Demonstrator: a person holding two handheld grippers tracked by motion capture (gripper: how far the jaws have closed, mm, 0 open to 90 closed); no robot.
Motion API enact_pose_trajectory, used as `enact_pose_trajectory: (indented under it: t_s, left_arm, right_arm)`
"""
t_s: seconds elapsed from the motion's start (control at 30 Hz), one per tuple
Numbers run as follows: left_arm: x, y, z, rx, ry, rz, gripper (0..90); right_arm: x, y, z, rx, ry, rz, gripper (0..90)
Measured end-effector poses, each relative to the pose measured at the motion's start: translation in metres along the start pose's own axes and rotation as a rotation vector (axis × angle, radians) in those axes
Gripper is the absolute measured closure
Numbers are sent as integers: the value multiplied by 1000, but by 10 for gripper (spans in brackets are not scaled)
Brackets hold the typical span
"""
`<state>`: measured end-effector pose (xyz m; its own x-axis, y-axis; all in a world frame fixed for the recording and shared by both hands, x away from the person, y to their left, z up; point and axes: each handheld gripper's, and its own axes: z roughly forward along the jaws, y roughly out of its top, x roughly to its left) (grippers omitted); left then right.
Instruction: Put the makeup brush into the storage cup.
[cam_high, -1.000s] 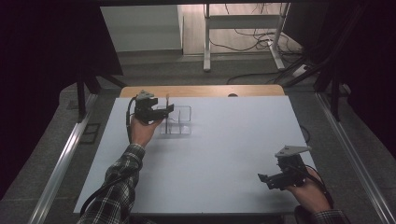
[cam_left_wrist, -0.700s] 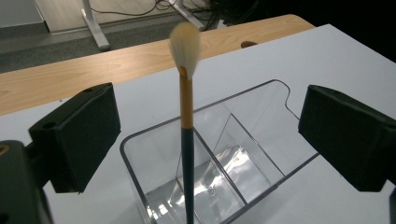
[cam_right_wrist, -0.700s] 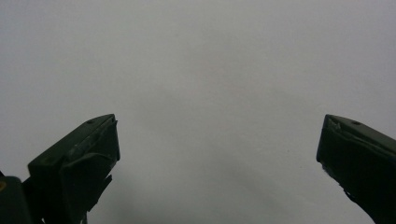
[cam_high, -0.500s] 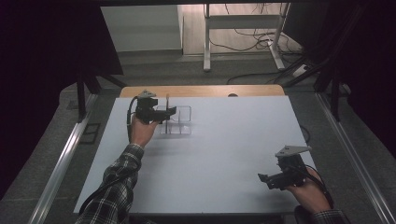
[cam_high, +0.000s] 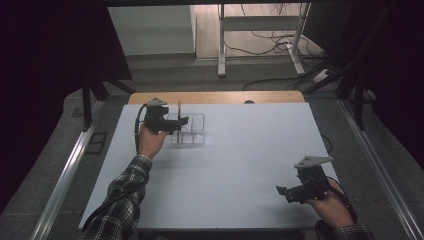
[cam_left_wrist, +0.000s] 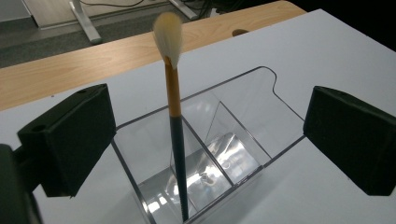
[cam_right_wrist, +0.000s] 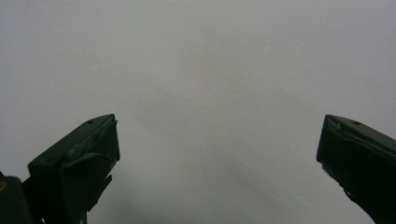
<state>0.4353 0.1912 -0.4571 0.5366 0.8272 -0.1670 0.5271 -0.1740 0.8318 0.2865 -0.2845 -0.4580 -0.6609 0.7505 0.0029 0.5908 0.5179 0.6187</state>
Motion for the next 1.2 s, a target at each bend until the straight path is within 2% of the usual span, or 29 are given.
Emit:
enact_pose_trajectory:
  t_s: [0.57, 1.2]
  left_arm:
    - [-5, -1, -5, 6, -32, 15, 28]
    - [-13, -4, -22, 16, -50, 35, 31]
  right_arm:
    - [0, 0, -1, -4, 3, 8, 0]
    - [0, 0, -1, -10, 1, 6, 0]
